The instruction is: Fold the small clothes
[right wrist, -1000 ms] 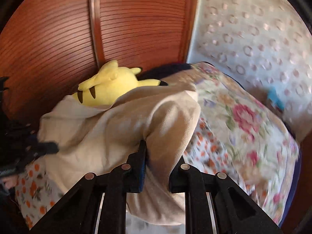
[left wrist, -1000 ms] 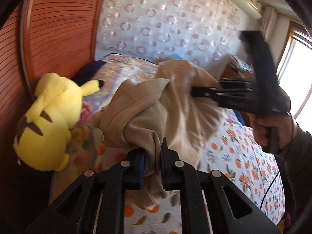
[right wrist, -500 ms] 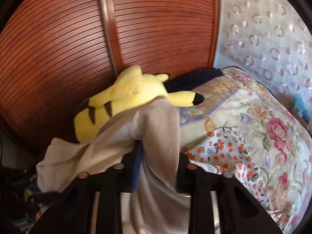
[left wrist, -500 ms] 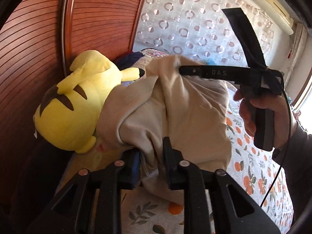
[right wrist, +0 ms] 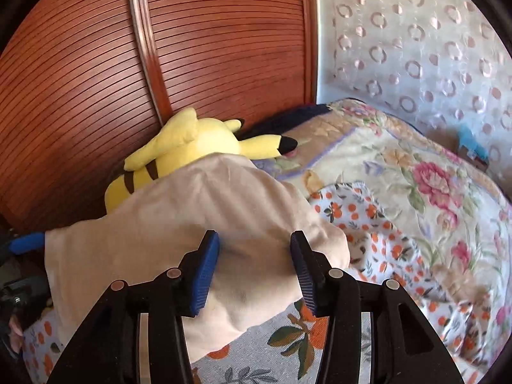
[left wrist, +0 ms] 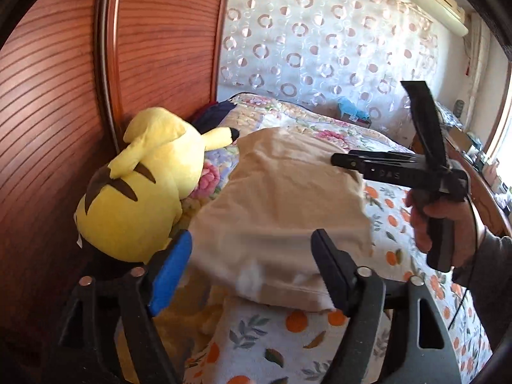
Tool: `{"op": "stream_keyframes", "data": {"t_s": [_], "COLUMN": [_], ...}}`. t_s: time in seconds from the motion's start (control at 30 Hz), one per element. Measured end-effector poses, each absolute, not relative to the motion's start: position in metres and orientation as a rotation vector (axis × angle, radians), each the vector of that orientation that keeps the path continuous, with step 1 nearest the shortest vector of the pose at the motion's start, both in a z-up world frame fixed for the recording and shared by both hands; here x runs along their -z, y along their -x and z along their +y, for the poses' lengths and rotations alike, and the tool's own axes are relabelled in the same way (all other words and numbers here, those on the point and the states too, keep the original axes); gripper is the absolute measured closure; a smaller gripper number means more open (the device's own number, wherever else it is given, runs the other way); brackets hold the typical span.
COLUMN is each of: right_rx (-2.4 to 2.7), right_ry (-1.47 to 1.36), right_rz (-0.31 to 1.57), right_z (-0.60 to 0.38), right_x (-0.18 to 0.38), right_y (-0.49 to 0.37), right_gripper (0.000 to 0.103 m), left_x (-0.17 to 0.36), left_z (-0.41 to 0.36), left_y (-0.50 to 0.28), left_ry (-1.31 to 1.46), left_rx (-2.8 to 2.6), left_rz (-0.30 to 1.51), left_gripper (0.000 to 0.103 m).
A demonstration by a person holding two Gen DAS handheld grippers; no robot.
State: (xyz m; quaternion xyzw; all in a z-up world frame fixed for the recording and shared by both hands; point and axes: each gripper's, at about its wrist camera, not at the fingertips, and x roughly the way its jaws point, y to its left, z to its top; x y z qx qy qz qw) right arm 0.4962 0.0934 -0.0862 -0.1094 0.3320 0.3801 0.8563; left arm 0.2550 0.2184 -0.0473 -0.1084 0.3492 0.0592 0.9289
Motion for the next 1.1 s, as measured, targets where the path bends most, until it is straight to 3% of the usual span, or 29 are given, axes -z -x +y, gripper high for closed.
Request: {"op": "stream_keyframes", "data": {"t_s": [0.2,0.33,0.5,1.1], "right_rx": [-0.778,-0.727,-0.627,-0.265], "right_ry": [0.202,0.184,0.104,0.065], "right_rz": [0.612,0.556,0.525,0.397], "right_z": [0.066,0.018,-0.052,-0.159], "right_x": [0.054,0.040,0.026,-0.017], "right_y": [-0.446,-0.379,-0.304,-0.094], "right_gripper": [0.054,0.038,0.031,0.029], "left_x": [0.022,0.003,-0.018,-0.056], "left_z": [0.190,0.164,0.124,0.006], "left_y": [-0.236,-0.221,-0.200,-0.145], "left_ry": [0.138,0.083,0.048,-0.025], "left_rx": [-0.094,-0.054,0.023,0.133], "left_rz": [0.670,0.629,0.591,0.511], "left_gripper": [0.021,0.019,0.019,0.019]}}
